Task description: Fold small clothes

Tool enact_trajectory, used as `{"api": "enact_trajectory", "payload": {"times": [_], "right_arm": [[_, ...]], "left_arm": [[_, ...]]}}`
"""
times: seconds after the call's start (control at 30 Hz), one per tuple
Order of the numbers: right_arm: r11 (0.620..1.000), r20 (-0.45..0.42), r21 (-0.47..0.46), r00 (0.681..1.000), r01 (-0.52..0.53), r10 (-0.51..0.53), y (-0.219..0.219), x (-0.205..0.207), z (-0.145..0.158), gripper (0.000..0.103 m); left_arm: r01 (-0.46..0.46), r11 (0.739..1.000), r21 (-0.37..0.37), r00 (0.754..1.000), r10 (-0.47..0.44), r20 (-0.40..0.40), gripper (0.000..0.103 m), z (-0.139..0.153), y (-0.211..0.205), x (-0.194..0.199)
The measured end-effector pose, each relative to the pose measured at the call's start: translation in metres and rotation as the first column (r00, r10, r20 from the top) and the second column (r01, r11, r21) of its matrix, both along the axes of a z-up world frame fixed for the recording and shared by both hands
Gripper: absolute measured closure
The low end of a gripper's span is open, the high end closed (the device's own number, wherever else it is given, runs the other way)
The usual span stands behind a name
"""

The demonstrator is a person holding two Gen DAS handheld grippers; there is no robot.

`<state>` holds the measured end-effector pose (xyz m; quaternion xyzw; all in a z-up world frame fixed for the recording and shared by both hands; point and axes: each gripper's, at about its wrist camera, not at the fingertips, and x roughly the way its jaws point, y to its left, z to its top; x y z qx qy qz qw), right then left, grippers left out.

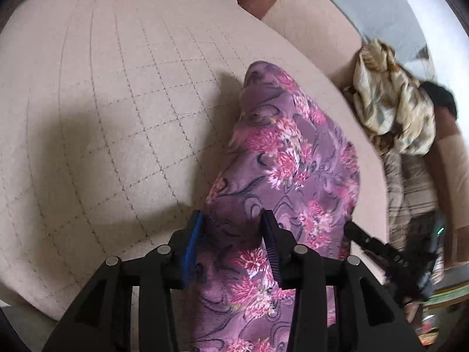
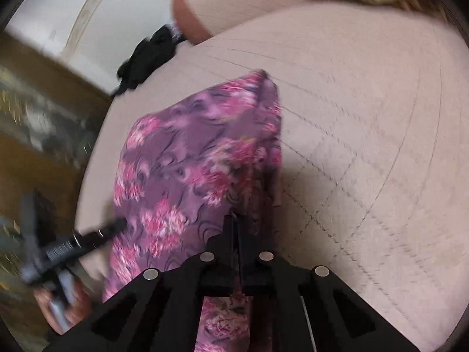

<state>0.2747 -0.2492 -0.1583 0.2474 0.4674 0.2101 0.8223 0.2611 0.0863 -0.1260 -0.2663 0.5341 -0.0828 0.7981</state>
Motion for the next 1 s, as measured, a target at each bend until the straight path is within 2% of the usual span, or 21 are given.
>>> {"api": "enact_trajectory", "payload": {"times": [0.07,0.13,0.17,0.3,0.43,0.5,0.53,0.57,0.73,0.8,0.9,0.93,0.97,1.0], "right_arm": [[0.999,0.010,-0.011,0.999,0.044,-0.043,-0.009,-0.011,-0.005,0.100],[0.999,-0.042,0.015,0.998,0.036,-0.035,-0.011,-0.008,-0.025,0.100],[0.999,-0.039,0.027,0.999,0.030,-0.029,-0.011,-0.007,-0.024,0.100],[0.998,0.042,0.030,0.997,0.057,-0.058,-0.020,-0.015,-0.002,0.095],[0.989,0.038,0.149,0.999,0.024,-0.030,-0.028,-0.015,0.007,0.090],[0.988,0.032,0.153,0.999,0.005,-0.010,-0.026,-0.008,0.013,0.061],[0.989,0.033,0.147,0.999,0.002,-0.007,-0.025,0.000,0.018,0.043],[0.989,0.034,0.147,0.999,-0.010,0.005,-0.023,0.010,0.022,0.041],[0.993,-0.001,0.121,1.000,-0.018,0.019,-0.018,0.077,0.036,0.041],[0.994,0.000,0.109,1.000,-0.014,0.014,-0.014,0.099,0.036,0.041],[0.991,-0.003,0.128,1.000,-0.026,0.026,-0.010,0.123,0.017,0.043],[0.991,-0.009,0.136,1.000,-0.016,0.018,-0.012,0.127,0.005,0.051],[0.991,-0.023,0.137,1.000,-0.002,0.005,-0.016,0.130,-0.003,0.066],[0.989,-0.047,0.145,0.999,0.009,-0.002,-0.018,0.135,-0.012,0.073]], "left_arm": [[-0.002,1.000,-0.018,1.000,0.002,-0.006,0.064,-0.002,0.001,0.000],[0.006,1.000,0.009,1.000,-0.006,-0.013,0.064,-0.003,-0.004,0.002],[0.008,0.999,0.033,1.000,-0.008,-0.012,0.063,-0.003,-0.007,0.004],[-0.004,0.998,0.055,1.000,0.003,0.017,0.061,0.006,-0.009,0.000],[-0.029,0.998,0.059,1.000,0.028,0.010,0.056,0.021,-0.002,-0.001],[-0.030,0.998,0.054,1.000,0.030,0.004,0.048,0.029,-0.001,0.005],[-0.031,0.998,0.056,1.000,0.031,0.002,0.044,0.033,-0.001,0.012],[-0.028,0.997,0.068,1.000,0.028,-0.001,0.044,0.038,-0.001,0.021],[-0.007,0.991,0.131,1.000,0.008,-0.009,0.041,0.050,-0.011,0.091],[0.010,0.994,0.111,1.000,-0.008,-0.020,0.038,0.041,-0.018,0.121],[-0.018,0.996,0.086,1.000,0.019,-0.014,0.037,0.013,-0.016,0.139],[-0.034,0.998,0.057,0.999,0.035,-0.031,0.034,0.002,-0.012,0.139],[-0.066,0.998,0.003,0.995,0.066,-0.070,0.034,-0.007,-0.006,0.140],[-0.070,0.997,-0.030,0.995,0.068,-0.071,0.037,-0.007,-0.004,0.142]]}}
